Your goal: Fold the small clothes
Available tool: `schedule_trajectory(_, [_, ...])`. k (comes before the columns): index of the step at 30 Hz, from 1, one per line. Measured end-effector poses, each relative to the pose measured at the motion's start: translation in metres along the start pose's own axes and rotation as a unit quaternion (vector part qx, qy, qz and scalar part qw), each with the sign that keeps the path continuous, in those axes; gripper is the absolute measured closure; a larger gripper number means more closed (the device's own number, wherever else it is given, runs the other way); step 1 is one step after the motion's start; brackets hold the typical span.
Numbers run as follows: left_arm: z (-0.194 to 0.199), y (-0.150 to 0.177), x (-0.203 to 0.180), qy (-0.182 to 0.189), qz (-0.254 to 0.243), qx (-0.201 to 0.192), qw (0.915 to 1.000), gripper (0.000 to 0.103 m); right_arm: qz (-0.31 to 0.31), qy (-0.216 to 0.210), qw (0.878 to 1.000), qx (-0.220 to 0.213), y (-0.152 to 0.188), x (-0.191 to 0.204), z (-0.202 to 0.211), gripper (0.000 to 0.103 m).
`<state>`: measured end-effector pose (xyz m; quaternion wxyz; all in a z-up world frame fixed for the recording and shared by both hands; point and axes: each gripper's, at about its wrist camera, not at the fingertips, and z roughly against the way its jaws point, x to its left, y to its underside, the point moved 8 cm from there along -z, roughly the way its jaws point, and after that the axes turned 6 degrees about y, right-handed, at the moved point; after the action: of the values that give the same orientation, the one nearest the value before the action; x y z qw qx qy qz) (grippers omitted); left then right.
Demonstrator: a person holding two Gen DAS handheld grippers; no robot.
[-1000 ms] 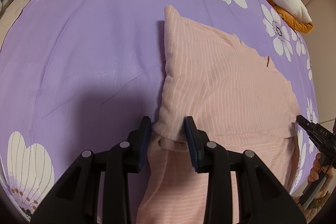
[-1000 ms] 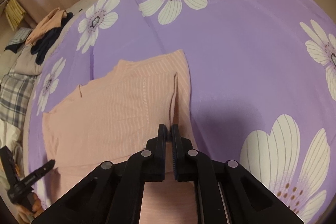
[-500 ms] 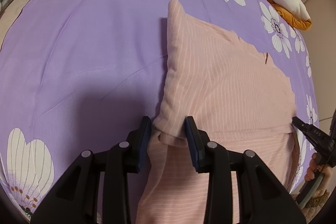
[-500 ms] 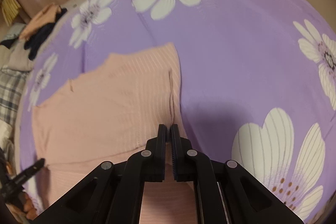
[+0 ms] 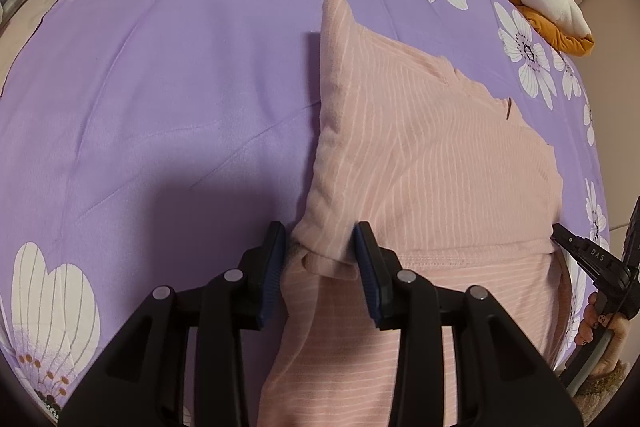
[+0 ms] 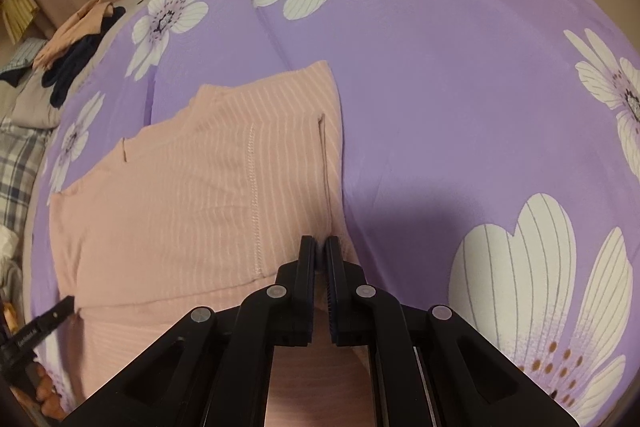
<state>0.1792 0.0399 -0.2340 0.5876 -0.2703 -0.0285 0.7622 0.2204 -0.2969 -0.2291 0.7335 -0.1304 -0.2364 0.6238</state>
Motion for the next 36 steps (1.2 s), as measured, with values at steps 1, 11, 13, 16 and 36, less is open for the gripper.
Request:
schedule_trajectory(1, [0.000, 0.000, 0.000, -0.001, 0.000, 0.000, 1.0000, 0.065, -0.002, -0.002, 1.000, 0.000, 0.000, -0.001, 0.000, 0.097])
schedule_trajectory(11, [0.002, 0.004, -0.002, -0.006, -0.004, -0.002, 1.0000, 0.064, -0.003, -0.005, 1.000, -0.003, 0.000, 0.000, -0.001, 0.097])
schedule_trajectory(13, [0.001, 0.004, -0.002, -0.005, -0.004, -0.003, 1.0000, 0.064, -0.003, -0.003, 1.000, -0.003, 0.000, 0.000, -0.001, 0.097])
schedule_trajectory(16, [0.001, 0.005, -0.001, -0.004, -0.004, -0.004, 1.0000, 0.063, -0.002, -0.003, 1.000, -0.003, 0.000, -0.001, 0.000, 0.097])
schedule_trajectory(36, [0.005, 0.013, -0.005, 0.003, -0.005, -0.003, 1.0000, 0.057, 0.002, 0.006, 1.000, -0.002, 0.000, 0.000, -0.002, 0.097])
